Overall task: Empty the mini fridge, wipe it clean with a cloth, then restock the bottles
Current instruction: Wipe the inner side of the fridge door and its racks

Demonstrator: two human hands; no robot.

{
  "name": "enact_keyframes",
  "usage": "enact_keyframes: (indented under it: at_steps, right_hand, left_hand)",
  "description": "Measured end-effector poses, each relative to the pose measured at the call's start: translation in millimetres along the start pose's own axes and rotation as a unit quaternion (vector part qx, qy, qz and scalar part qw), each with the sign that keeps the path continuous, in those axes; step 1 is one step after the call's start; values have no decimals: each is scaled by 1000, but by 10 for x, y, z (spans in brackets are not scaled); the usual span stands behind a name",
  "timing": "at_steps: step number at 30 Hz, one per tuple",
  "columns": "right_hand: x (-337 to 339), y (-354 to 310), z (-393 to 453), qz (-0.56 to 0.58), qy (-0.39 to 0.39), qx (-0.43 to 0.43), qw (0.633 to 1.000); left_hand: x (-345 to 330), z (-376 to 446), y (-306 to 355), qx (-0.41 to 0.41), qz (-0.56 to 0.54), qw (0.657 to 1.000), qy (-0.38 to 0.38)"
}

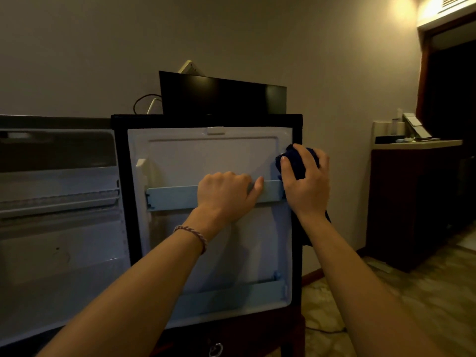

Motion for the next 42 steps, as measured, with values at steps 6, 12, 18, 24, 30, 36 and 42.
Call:
enact_keyframes:
  at_steps: [6,12,18,24,30,36,42]
  right_hand:
    - [25,214,-382,63,28,-37,997]
    - [-14,450,-1160,84,-1,-51,995]
    - [-59,643,-1596,79,-6,-75,994]
    - [80,400,-1171,73,49,1,996]
    - [293,-1,-345,108,153,12,982]
    - [165,73,-442,117,91,21,989]
    - [71,329,-962,104,47,-23,993]
  left_hand:
    - [26,-9,-1,-2,-5,999,37]
    - [18,-28,-18,-1,-3,999,46]
    - [25,-48,-26,3,0,999,52]
    - [48,-84,-23,-6,-10,998,67]
    - [89,-141,-46,-6,-15,995,99]
    - [74,-135,-68,-4,-22,995,98]
    - [59,-118,-56,-9,-24,995,100]
Point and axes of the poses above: each hand's wrist, its own z-axis towards the middle knuckle, its own x-axis out of the back of the hand, y = z × x, the point moved 8 cm from there along z, towards the middle knuckle, and after that the axes turned 8 degrees about -y, right-handed, at the moved point
